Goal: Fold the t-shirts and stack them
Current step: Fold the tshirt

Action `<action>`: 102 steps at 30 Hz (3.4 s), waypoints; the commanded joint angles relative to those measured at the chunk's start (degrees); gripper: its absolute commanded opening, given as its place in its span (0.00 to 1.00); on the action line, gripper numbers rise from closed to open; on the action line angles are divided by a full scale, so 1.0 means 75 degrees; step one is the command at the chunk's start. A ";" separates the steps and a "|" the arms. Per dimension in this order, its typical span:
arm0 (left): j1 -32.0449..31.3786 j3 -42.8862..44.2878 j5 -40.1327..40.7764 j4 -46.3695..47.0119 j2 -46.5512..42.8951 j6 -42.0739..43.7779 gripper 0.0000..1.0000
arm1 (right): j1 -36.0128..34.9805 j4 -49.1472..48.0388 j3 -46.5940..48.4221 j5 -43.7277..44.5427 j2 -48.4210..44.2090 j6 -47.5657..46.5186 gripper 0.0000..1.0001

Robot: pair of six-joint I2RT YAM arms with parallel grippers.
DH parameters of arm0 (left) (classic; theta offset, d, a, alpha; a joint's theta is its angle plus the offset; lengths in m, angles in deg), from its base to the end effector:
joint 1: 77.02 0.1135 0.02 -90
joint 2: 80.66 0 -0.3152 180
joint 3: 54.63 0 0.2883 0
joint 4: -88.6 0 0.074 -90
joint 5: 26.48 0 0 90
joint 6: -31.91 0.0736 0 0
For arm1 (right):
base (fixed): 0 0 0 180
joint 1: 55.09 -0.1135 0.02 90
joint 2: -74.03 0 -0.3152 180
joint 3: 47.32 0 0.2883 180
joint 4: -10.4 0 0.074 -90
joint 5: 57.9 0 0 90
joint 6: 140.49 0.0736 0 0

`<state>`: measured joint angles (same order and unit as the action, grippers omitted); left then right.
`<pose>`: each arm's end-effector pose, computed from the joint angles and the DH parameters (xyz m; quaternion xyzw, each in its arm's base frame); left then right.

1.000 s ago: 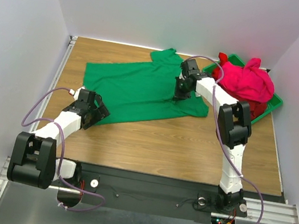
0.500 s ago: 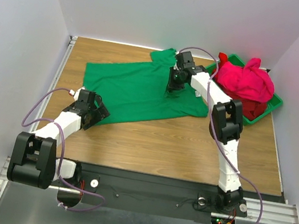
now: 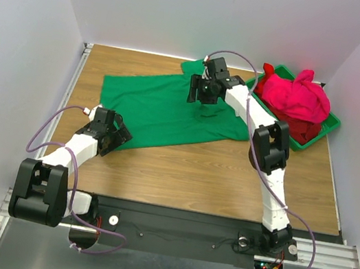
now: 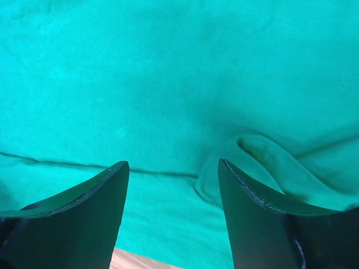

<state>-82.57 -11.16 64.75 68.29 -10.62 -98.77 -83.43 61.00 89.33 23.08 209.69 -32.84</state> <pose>0.2700 -0.0246 0.1731 -0.2844 0.8854 -0.1351 0.3419 0.5479 0.3086 0.2271 -0.1142 0.9290 0.2024 0.2880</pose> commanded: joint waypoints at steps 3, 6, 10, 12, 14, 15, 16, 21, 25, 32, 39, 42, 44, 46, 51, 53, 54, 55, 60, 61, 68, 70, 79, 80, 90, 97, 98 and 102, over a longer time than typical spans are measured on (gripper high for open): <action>-0.0023 -0.0105 -0.0071 0.0074 0.0048 0.0128 0.91 | 0.0052 -0.0200 -0.0843 0.0885 -0.1528 0.0107 0.74; -0.0023 -0.0129 -0.0083 0.0121 0.0060 0.0140 0.91 | 0.0134 -0.0212 -0.1557 0.0909 -0.1774 0.0295 0.75; -0.0023 -0.0129 -0.0106 0.0133 0.0106 0.0175 0.91 | 0.0274 -0.0247 -0.2144 0.0804 -0.1951 0.0482 0.77; -0.0023 -0.0129 -0.0106 0.0145 0.0107 0.0198 0.91 | 0.0310 -0.0258 -0.2228 0.0722 -0.1962 0.0518 0.78; -0.0023 -0.0140 -0.0106 0.0133 0.0107 0.0233 0.91 | 0.0345 -0.0282 -0.2251 0.0582 -0.1904 0.0588 0.80; -0.0023 -0.0152 -0.0106 0.0133 0.0107 0.0245 0.91 | 0.0345 -0.0293 -0.2240 0.0546 -0.1881 0.0600 0.80; -0.0023 -0.0141 -0.0106 0.0133 0.0107 0.0268 0.91 | 0.0368 -0.0305 -0.2216 0.0499 -0.1799 0.0635 0.82; -0.0023 -0.0105 -0.0094 0.0122 0.0107 0.0351 0.91 | 0.0380 -0.0364 -0.2134 0.0441 -0.1541 0.0717 0.82; -0.0023 -0.0082 -0.0071 0.0098 0.0130 0.0397 0.91 | 0.0450 -0.0376 -0.2099 0.0370 -0.1318 0.0916 0.83; -0.0023 0.0035 -0.0036 0.0063 0.0235 0.0503 0.91 | 0.0462 -0.0399 -0.2064 0.0382 -0.1072 0.0987 0.83; -0.0023 0.0211 -0.0059 -0.0007 0.0435 0.0620 0.91 | 0.0497 -0.0387 -0.1526 0.0417 -0.0486 0.0952 0.83; -0.0023 0.0246 -0.0012 -0.0066 0.0435 0.0679 0.91 | 0.0509 -0.0388 -0.1093 0.0511 -0.0252 0.0823 0.83; -0.0023 0.0281 0.0011 -0.0101 0.0446 0.0702 0.91 | 0.0509 -0.0387 -0.0811 0.0522 -0.0135 0.0718 0.83; -0.0023 0.0316 0.0034 -0.0136 0.0470 0.0749 0.91 | 0.0509 -0.0387 -0.0378 0.0534 0.0053 0.0647 0.83; -0.0023 0.0364 0.0058 -0.0207 0.0540 0.0843 0.91 | 0.0509 -0.0399 0.0466 0.0429 0.0603 0.0576 0.83; -0.0011 0.0387 0.0070 -0.0218 0.0564 0.0866 0.91 | 0.0509 -0.0399 0.0876 0.0265 0.0767 0.0600 0.83; -0.0011 0.0387 0.0070 -0.0230 0.0575 0.0878 0.91 | 0.0497 -0.0411 0.1017 0.0160 0.0884 0.0611 0.83; -0.0011 0.0410 0.0070 -0.0230 0.0587 0.0901 0.91 | 0.0497 -0.0422 0.1204 -0.0003 0.0920 0.0612 0.83; -0.0011 0.0469 0.0105 -0.0242 0.0634 0.0936 0.91 | 0.0509 -0.0750 0.1089 -0.0099 0.0652 0.0588 0.83; -0.0011 0.0492 0.0116 -0.0230 0.0669 0.0948 0.91 | 0.0509 -0.0797 0.0996 -0.0052 0.0465 0.0542 0.83; -0.0011 0.0703 0.0128 -0.0148 0.0868 0.1042 0.91 | 0.0450 -0.0938 -0.0105 0.0171 -0.0578 0.0155 0.81; -0.0011 0.0796 0.0117 -0.0125 0.0927 0.1089 0.91 | 0.0369 -0.0926 -0.0537 0.0229 -0.0907 0.0026 0.78; -0.0011 0.1020 0.0046 -0.0113 0.1243 0.1311 0.91 | -0.0135 -0.0926 -0.1431 0.0440 -0.1119 -0.0291 0.66; -0.0011 0.1055 0.0058 -0.0124 0.1266 0.1370 0.91 | -0.0182 -0.0926 -0.1385 0.0429 -0.1014 -0.0291 0.66; -0.0011 0.1254 0.0082 -0.0230 0.1477 0.1710 0.91 | -0.0206 -0.0891 -0.0892 0.0721 -0.0171 -0.0267 0.62; -0.0011 0.1360 0.0046 -0.0289 0.1618 0.2073 0.91 | -0.0206 -0.0879 -0.0751 0.1155 0.0252 -0.0150 0.58; -0.0011 0.1371 0.0046 -0.0312 0.1641 0.2097 0.91 | -0.0194 -0.0879 -0.0751 0.1202 0.0264 -0.0115 0.57; -0.0011 0.1371 0.0046 -0.0300 0.1677 0.2202 0.91 | -0.0194 -0.0879 -0.0845 0.1670 0.0206 -0.0021 0.49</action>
<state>-82.59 -1.95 64.40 67.81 0.92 -84.46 -85.09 55.38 81.64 31.83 210.82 -33.74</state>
